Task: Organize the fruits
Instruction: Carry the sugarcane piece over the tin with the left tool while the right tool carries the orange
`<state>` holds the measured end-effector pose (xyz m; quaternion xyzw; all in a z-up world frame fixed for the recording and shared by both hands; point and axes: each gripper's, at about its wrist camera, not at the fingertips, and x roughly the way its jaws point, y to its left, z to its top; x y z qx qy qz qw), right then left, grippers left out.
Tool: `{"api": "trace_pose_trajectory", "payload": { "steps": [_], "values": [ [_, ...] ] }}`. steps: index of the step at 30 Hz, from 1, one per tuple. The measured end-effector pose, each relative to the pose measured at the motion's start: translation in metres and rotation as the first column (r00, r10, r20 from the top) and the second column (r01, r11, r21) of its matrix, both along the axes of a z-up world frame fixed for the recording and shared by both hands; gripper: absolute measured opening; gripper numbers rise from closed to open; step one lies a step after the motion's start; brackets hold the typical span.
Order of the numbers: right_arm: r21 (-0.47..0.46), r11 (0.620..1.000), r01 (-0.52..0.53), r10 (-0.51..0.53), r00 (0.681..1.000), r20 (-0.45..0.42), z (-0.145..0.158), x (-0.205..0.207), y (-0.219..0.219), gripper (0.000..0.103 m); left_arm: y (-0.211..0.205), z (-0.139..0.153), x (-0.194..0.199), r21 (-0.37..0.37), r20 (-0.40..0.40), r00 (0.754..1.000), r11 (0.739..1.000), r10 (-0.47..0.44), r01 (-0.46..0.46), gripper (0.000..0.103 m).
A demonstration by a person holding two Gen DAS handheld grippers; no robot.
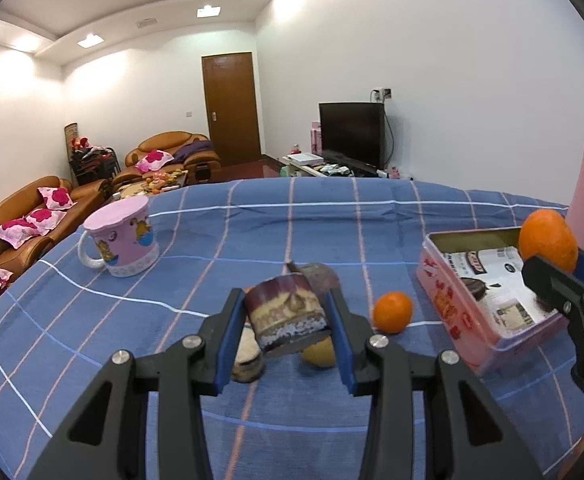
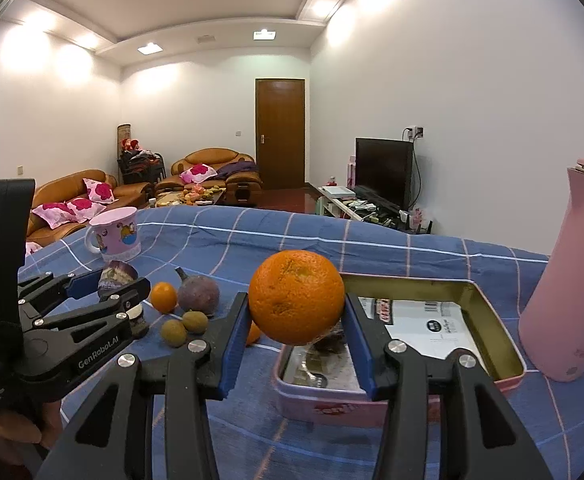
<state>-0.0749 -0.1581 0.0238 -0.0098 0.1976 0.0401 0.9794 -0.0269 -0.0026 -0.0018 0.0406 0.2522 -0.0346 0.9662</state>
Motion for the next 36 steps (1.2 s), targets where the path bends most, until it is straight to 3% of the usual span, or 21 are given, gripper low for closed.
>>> {"api": "trace_pose_trajectory", "payload": {
  "steps": [36],
  "values": [
    [0.062,0.975,0.211,-0.212,0.977,0.006,0.01,-0.008,-0.119,0.048,-0.127,0.018,0.014,0.001,0.042,0.981,0.982,-0.19,0.19,0.043]
  ]
}}
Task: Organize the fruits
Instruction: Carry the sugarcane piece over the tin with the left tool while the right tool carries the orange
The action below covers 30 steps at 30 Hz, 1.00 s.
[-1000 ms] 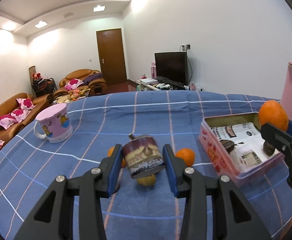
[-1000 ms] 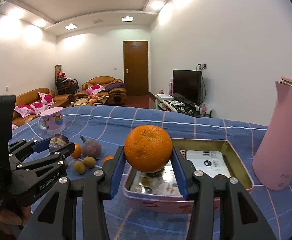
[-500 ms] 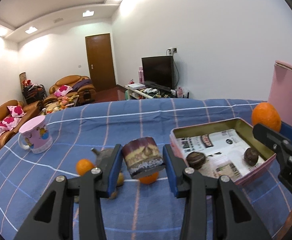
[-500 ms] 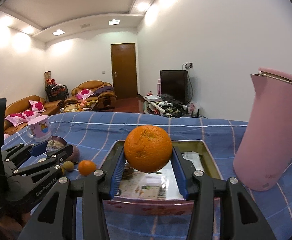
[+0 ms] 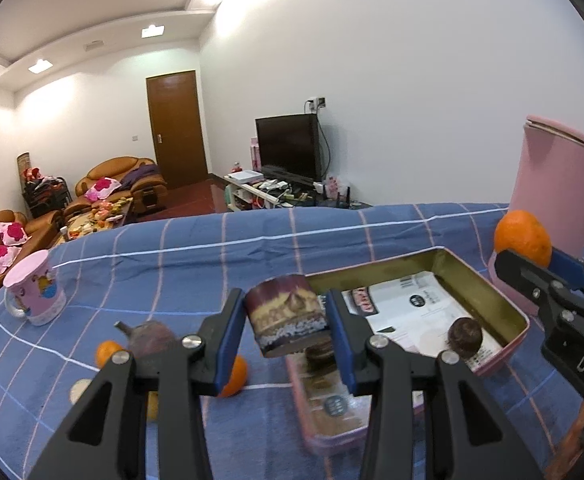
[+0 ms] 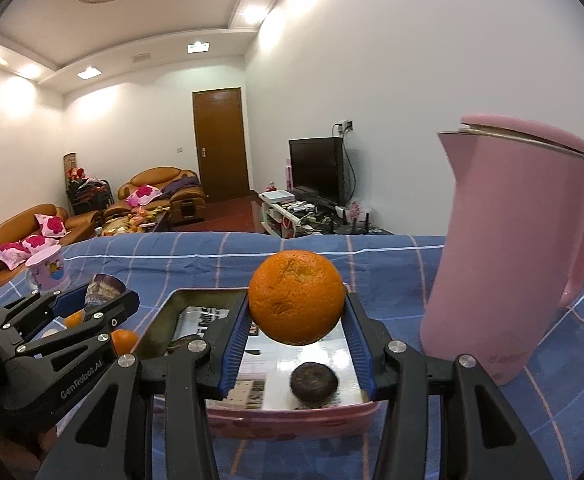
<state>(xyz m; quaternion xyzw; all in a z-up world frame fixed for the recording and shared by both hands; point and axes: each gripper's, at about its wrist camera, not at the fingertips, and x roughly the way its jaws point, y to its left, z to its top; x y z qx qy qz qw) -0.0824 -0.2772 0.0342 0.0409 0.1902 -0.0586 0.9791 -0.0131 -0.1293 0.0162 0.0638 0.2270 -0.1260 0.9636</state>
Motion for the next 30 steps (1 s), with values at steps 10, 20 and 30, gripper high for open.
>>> {"api": "trace_pose_trajectory", "payload": {
  "steps": [10,20,30],
  "values": [
    [-0.002,0.999,0.033,-0.033,0.999,-0.02,0.0,0.007,-0.011,0.048,-0.027,-0.002,0.014,-0.005,-0.027,0.999,0.999,-0.037,0.037,0.043],
    [-0.025,0.998,0.058,-0.059,0.996,-0.061,-0.005,0.025,-0.016,0.048,-0.036,-0.014,0.03,0.008,-0.07,0.996,0.998,-0.057,0.058,0.043],
    [-0.011,1.0,0.011,-0.013,0.986,-0.166,-0.021,0.044,-0.011,0.048,-0.04,-0.02,0.036,0.011,-0.123,0.988,0.996,-0.091,0.093,0.043]
  ]
}}
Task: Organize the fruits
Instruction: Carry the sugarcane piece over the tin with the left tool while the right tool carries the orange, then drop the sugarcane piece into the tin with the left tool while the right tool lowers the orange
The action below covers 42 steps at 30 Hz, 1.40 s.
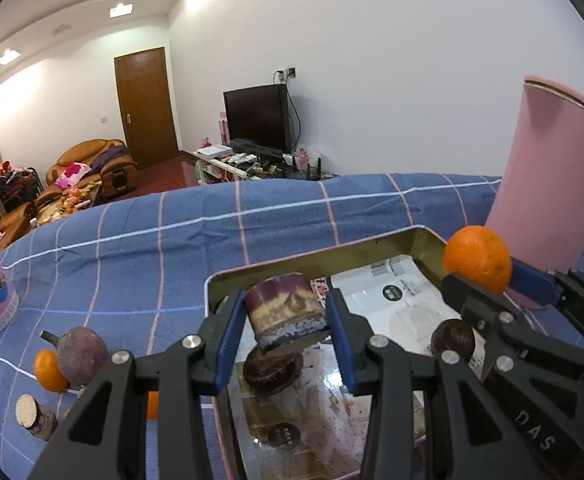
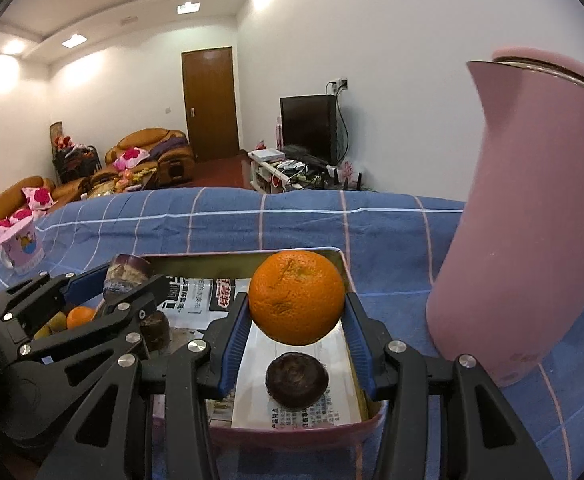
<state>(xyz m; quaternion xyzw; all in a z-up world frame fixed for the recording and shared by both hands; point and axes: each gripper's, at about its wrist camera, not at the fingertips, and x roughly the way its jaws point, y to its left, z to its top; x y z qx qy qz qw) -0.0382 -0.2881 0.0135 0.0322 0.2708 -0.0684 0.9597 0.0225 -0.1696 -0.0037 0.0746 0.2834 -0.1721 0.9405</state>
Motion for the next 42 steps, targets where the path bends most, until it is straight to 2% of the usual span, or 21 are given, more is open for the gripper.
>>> {"api": "trace_pose_trajectory", "payload": {
  "steps": [9,22,32,38,42],
  "values": [
    [0.034,0.999,-0.021,0.022,0.999,-0.032,-0.005,0.006,0.0,0.048,-0.002,-0.006,0.008,0.007,-0.061,0.998,1.0,-0.029,0.03,0.043],
    [0.031,0.998,-0.058,0.059,0.997,-0.056,-0.009,0.011,0.005,0.048,-0.002,-0.01,0.011,0.052,-0.074,0.997,0.999,-0.002,0.005,0.043],
    [0.064,0.997,-0.039,0.044,0.996,-0.075,-0.012,0.01,-0.002,0.048,-0.008,-0.008,0.005,0.087,-0.042,0.999,0.995,-0.035,0.038,0.043],
    [0.084,0.996,-0.029,0.038,0.993,-0.109,-0.016,0.013,-0.006,0.048,-0.013,-0.013,0.012,0.109,-0.092,0.995,0.992,-0.05,0.059,0.043],
    [0.086,0.996,-0.036,0.046,0.992,-0.118,-0.017,0.015,-0.006,0.048,-0.015,-0.013,0.012,0.124,-0.089,0.994,0.99,-0.059,0.07,0.043]
  ]
}}
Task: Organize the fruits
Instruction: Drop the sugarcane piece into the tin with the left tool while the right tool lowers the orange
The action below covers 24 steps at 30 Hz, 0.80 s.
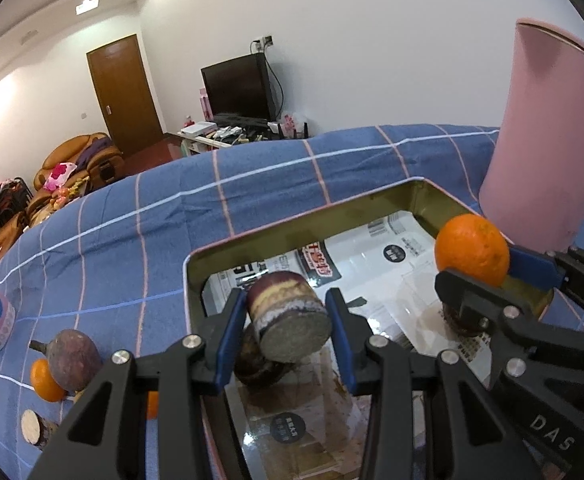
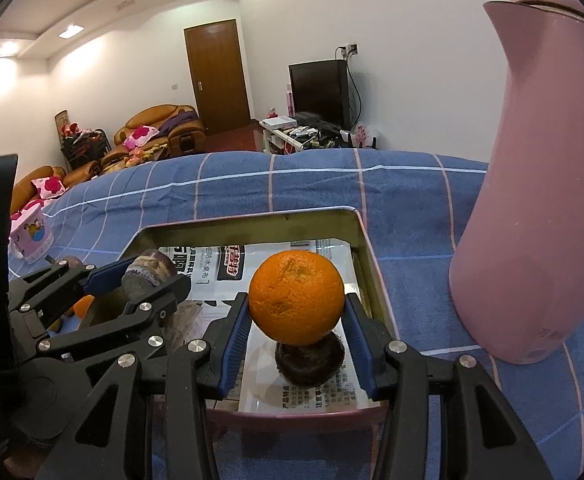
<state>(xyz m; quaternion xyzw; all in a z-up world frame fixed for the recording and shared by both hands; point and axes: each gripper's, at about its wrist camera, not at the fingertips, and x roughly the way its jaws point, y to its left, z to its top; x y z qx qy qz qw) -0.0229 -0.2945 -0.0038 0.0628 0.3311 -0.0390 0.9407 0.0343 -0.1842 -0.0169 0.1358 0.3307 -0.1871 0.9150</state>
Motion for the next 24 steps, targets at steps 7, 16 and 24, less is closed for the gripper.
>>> {"api": "trace_pose_trajectory", "payload": {
  "steps": [7,16,24],
  "values": [
    [-0.019,1.0,0.008,-0.009,1.0,-0.025,-0.0025,0.0006,-0.0024,0.049,-0.0071,-0.0016,-0.0019,0.04,0.007,1.0,0.999,-0.015,0.015,0.044],
    [-0.04,0.999,0.011,-0.013,0.999,-0.038,-0.0036,0.001,0.0011,0.049,-0.0036,-0.002,0.0001,0.075,0.021,0.999,0.996,0.046,-0.047,0.063],
    [-0.043,0.999,-0.003,0.001,0.999,-0.038,-0.0028,-0.0031,0.0011,0.049,0.0003,-0.0004,-0.0065,0.075,0.047,0.998,0.996,0.033,-0.036,0.067]
  ]
}}
